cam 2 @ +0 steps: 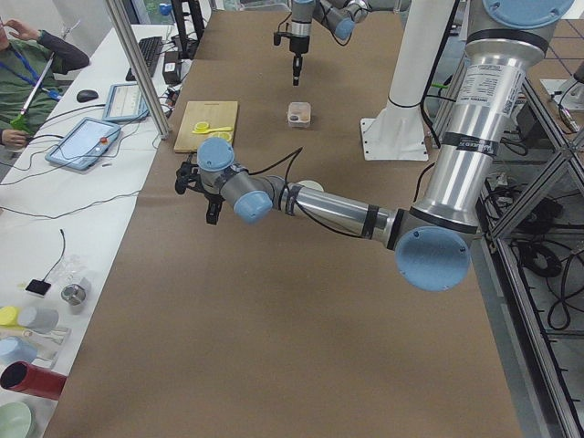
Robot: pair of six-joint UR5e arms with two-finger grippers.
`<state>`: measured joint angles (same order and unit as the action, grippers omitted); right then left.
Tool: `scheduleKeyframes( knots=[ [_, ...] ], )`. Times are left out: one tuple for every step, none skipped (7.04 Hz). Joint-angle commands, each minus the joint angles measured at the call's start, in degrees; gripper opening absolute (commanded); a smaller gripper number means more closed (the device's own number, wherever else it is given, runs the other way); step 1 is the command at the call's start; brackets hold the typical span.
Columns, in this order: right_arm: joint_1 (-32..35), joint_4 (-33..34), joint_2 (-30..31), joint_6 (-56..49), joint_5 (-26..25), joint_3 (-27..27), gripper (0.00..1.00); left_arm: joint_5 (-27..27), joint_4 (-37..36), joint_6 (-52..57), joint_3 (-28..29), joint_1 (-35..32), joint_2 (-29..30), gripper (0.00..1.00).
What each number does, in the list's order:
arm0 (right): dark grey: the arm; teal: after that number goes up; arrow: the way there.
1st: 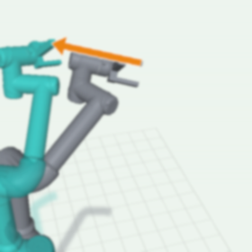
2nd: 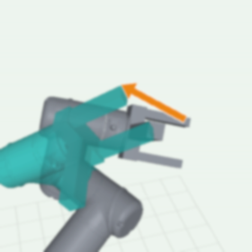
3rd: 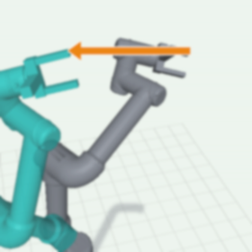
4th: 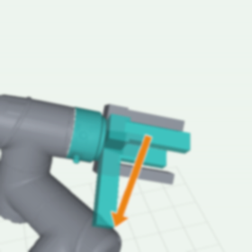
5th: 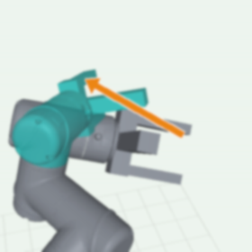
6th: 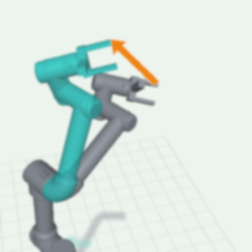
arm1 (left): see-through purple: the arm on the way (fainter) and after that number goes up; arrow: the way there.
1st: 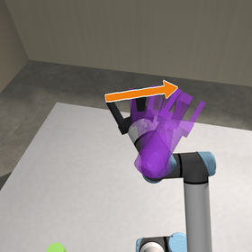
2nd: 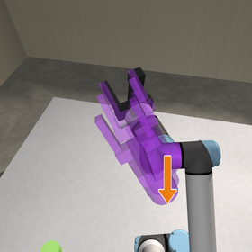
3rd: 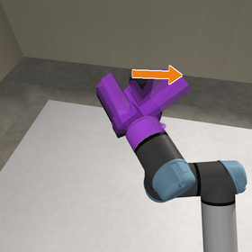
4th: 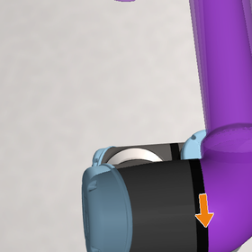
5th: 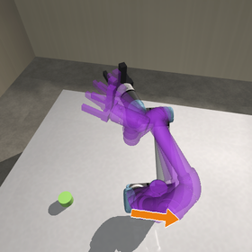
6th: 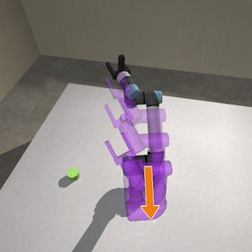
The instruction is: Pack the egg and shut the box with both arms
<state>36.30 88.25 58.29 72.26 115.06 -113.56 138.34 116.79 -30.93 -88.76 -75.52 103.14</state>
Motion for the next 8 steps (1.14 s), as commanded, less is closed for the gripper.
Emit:
scheduleKeyframes(
  knots=[
    [3.7,4.6,-0.2,-1.1,0.1,0.2,1.0,-2.7,-13.0,17.1,-0.4,-5.8,-2.8,0.97],
    [5.3,5.3,-0.1,-2.8,-0.2,0.5,1.0,-5.3,-18.2,21.9,-0.3,-7.3,-3.6,0.97],
    [8.6,7.5,0.0,-6.8,0.7,1.0,1.0,-5.8,-21.1,28.2,-0.4,-9.9,-5.5,0.98],
    [11.0,11.5,0.1,-13.7,1.5,1.8,1.0,-5.4,-21.3,33.2,-0.5,-11.2,-8.5,0.98],
    [14.6,12.1,0.3,-17.9,3.1,3.9,1.0,-5.3,-21.4,33.4,-1.2,-11.9,-10.8,0.98],
    [18.4,12.1,0.5,-22.9,7.0,6.9,1.0,-5.1,-22.0,33.2,-2.9,-12.0,-13.7,0.98],
    [21.3,12.1,0.6,-26.8,9.4,9.1,1.0,-5.1,-29.0,33.5,-6.7,-12.3,-14.3,0.98],
    [23.3,12.1,0.8,-29.5,9.6,10.7,1.0,-5.4,-36.6,34.1,-11.3,-13.2,-14.5,0.98]
  ],
)
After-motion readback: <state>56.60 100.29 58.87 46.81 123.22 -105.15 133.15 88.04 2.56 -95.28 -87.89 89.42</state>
